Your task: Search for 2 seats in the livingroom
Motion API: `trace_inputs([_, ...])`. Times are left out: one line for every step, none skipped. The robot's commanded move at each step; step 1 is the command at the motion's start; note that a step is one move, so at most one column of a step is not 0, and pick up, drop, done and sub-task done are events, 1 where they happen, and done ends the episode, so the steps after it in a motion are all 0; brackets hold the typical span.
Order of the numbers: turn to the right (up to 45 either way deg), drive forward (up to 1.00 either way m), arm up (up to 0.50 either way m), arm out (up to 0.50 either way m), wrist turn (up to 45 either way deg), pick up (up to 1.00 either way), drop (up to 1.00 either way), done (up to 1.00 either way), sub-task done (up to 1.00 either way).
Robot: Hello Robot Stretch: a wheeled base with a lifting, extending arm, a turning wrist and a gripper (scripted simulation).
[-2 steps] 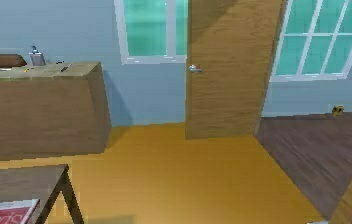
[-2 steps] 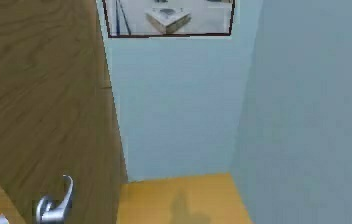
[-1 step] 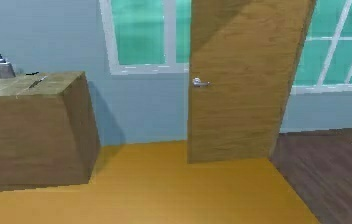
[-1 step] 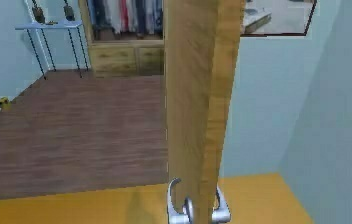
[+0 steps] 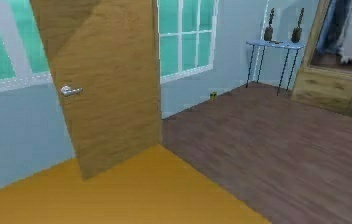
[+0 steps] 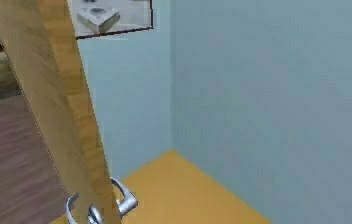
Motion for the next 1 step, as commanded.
trace_inputs([0.0,1.00,0.00,0.00,0.0,0.00,0.00,0.00,0.00])
